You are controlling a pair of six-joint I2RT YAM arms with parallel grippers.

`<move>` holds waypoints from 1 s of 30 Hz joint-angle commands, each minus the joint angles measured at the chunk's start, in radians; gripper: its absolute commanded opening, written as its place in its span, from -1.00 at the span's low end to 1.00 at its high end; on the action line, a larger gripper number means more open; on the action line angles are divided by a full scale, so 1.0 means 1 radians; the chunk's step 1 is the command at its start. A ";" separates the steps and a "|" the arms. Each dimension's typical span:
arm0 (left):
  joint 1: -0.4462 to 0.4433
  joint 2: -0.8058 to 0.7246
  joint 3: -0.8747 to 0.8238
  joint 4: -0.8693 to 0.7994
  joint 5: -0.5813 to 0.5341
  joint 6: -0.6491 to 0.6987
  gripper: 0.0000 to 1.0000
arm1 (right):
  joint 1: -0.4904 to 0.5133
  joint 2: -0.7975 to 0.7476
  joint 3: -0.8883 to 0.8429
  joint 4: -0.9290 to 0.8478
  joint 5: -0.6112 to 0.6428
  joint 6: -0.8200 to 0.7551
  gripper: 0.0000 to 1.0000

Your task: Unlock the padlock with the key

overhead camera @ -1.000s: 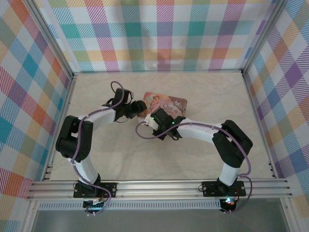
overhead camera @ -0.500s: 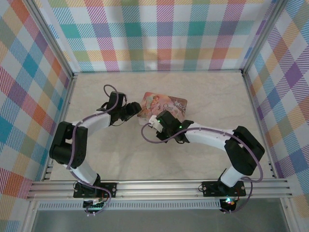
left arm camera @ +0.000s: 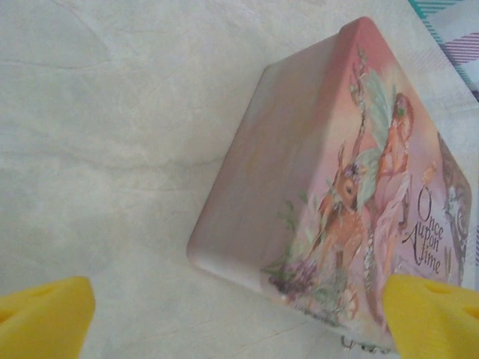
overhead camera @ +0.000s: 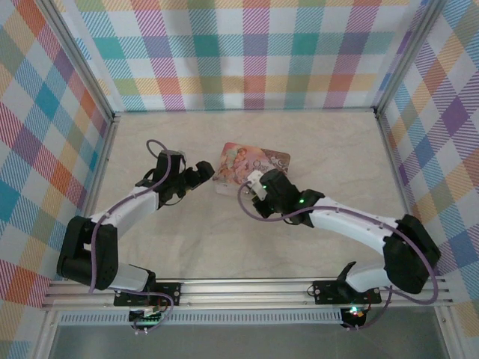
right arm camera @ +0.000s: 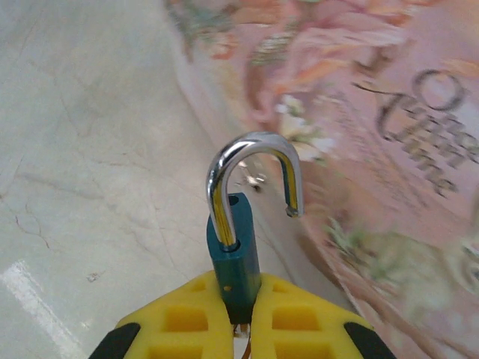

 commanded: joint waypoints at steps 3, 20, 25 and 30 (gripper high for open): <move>0.011 -0.084 -0.044 -0.071 -0.037 0.047 1.00 | -0.120 -0.127 -0.034 -0.109 -0.021 0.193 -1.00; 0.011 -0.261 -0.092 -0.210 -0.172 0.115 1.00 | -0.576 -0.087 -0.028 -0.315 -0.096 0.427 -1.00; 0.011 -0.258 -0.100 -0.224 -0.169 0.114 1.00 | -0.644 0.035 -0.015 -0.279 -0.154 0.441 -1.00; 0.011 -0.231 -0.106 -0.213 -0.154 0.100 1.00 | -0.659 0.162 0.034 -0.279 -0.124 0.447 -1.00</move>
